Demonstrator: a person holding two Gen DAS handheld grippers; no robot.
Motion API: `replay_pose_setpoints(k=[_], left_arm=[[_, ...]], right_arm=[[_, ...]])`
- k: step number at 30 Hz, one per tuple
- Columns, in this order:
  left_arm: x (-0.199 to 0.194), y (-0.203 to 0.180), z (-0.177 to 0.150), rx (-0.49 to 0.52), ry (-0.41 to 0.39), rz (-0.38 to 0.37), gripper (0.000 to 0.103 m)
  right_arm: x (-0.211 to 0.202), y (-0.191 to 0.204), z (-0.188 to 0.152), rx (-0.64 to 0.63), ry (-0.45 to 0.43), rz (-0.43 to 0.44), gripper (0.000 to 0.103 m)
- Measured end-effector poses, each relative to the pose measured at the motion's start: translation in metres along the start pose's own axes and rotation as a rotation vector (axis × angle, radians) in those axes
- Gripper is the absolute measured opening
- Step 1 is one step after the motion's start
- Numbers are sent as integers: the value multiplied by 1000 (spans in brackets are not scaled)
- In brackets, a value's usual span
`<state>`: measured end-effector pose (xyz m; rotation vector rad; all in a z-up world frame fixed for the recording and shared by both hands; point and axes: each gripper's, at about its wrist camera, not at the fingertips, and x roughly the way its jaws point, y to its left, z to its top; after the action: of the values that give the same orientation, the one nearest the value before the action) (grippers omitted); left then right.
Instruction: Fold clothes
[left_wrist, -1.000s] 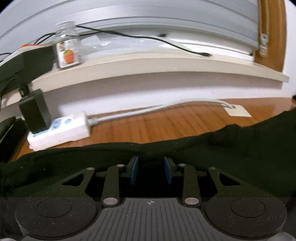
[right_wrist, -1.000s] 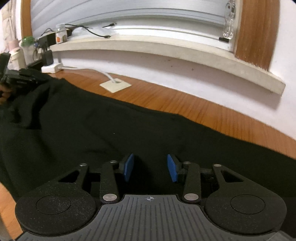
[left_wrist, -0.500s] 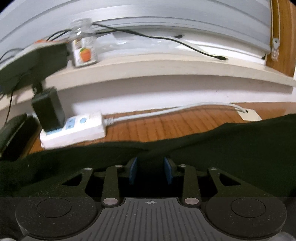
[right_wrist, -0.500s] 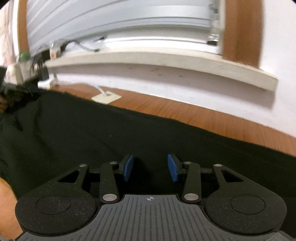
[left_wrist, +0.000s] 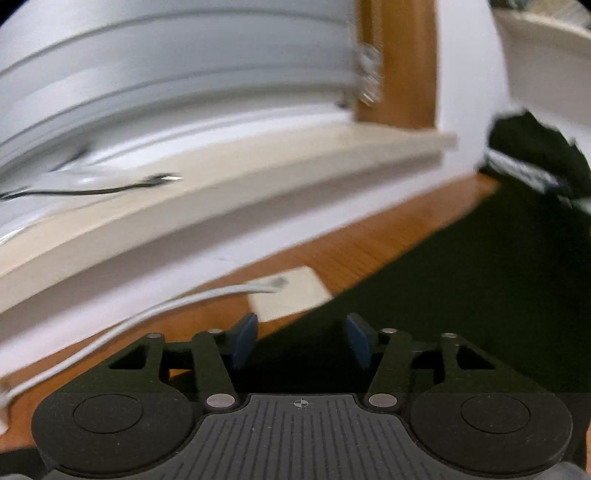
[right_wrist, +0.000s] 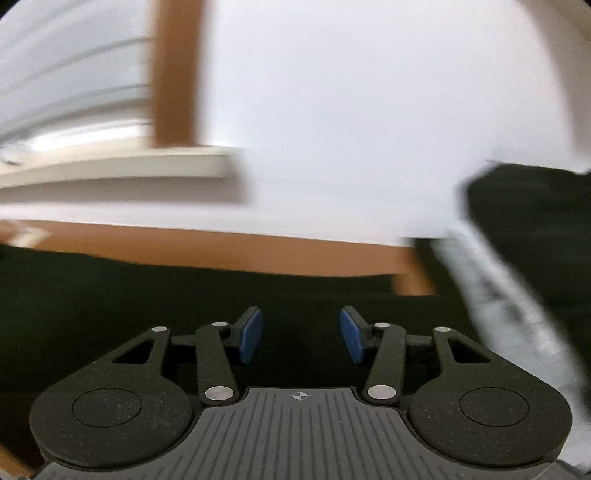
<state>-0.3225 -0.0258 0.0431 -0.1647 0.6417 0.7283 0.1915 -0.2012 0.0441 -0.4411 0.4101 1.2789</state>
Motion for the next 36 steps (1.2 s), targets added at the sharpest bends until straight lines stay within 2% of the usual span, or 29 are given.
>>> replay_pose_setpoints(k=[5,8,10,12,13,16,17,18,19,20,26,27,29,30,32,35,36], left_arm=[[25,-10,-4,8,46,-38,52],[28,-9,-10,-23,31,-41,52],[29,-5,-12,-48,24,-49,53],[29,-3,-11,-51,25,-56,54],[29,-2,-9,-46,28,-52,58],[32,-1,-4,-27,32,-39,60],[32,0,-4,-20,34,-38,63],[32,0,-3,-14,37,-38,64],[33,0,-4,-7,40,-46,65],[33,1,-5,0,35,-59,65],[29,3,-8,3,26,-74,64],[29,4,-8,3,26,-73,62],[29,6,-8,-5,27,-90,50],[29,6,-8,-11,29,-92,49],[28,7,-8,-15,28,-101,28],[24,1,-8,21,16,-88,9],[23,-1,-9,32,13,-85,8]], right_arm=[[39,-47,4,25,40,-95,48],[58,-64,2,51,67,-143,49],[66,-77,0,127,101,-122,50],[70,-82,-6,152,116,-84,50],[72,-83,-8,147,116,-90,50],[77,-90,-10,180,107,-78,49],[77,-91,-12,191,96,-64,37],[76,-92,-13,200,86,-49,17],[75,-93,-15,197,77,-32,15],[72,-91,-17,185,64,-35,7],[36,-85,-22,154,-89,-90,4],[32,-84,-23,150,-101,-97,4],[27,-84,-22,153,-115,-108,4],[25,-85,-21,154,-122,-113,4],[20,-85,-20,157,-136,-123,3],[16,-81,-18,149,-135,-128,3],[17,-79,-18,140,-133,-133,3]])
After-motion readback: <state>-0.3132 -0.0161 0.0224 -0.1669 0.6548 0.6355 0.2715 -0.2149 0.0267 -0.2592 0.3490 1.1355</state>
